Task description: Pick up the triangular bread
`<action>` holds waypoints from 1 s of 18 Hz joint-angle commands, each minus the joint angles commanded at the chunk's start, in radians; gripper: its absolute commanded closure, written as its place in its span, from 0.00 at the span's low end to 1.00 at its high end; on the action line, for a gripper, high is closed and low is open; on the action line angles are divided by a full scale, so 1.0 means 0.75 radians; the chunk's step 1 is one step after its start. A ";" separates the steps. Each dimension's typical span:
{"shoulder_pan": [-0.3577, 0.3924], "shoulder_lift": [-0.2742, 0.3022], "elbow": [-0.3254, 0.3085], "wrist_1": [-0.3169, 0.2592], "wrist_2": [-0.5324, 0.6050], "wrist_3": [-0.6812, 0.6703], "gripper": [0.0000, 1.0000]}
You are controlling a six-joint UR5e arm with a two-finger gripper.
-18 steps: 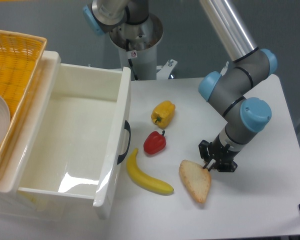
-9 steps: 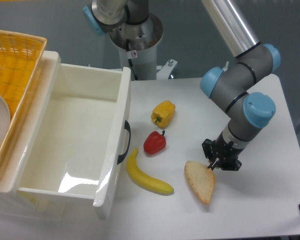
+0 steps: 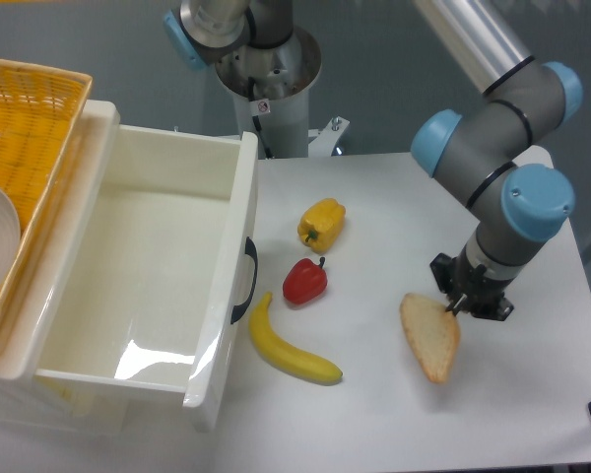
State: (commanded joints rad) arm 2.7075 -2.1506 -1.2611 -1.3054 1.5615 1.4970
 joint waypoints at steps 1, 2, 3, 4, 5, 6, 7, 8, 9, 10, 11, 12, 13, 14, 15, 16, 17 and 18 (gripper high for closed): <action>0.000 -0.006 0.018 -0.002 0.022 0.037 1.00; 0.000 -0.018 0.039 -0.004 0.053 0.071 1.00; 0.000 -0.029 0.073 -0.006 0.063 0.112 1.00; 0.000 -0.033 0.090 -0.006 0.062 0.123 1.00; 0.000 -0.041 0.106 -0.006 0.064 0.125 1.00; -0.002 -0.047 0.121 -0.006 0.064 0.125 1.00; -0.004 -0.051 0.139 -0.006 0.058 0.125 1.00; -0.006 -0.055 0.151 -0.006 0.057 0.125 1.00; -0.008 -0.057 0.158 -0.006 0.057 0.125 1.00; -0.008 -0.061 0.170 -0.006 0.057 0.131 1.00; -0.010 -0.072 0.190 -0.006 0.057 0.147 1.00; -0.010 -0.078 0.199 -0.016 0.059 0.166 1.00; -0.012 -0.078 0.197 -0.018 0.062 0.186 1.00; -0.012 -0.076 0.197 -0.018 0.062 0.200 1.00; -0.012 -0.076 0.193 -0.016 0.062 0.205 1.00; -0.012 -0.074 0.192 -0.018 0.062 0.205 1.00; -0.012 -0.074 0.190 -0.018 0.062 0.205 1.00; -0.012 -0.072 0.188 -0.018 0.064 0.205 1.00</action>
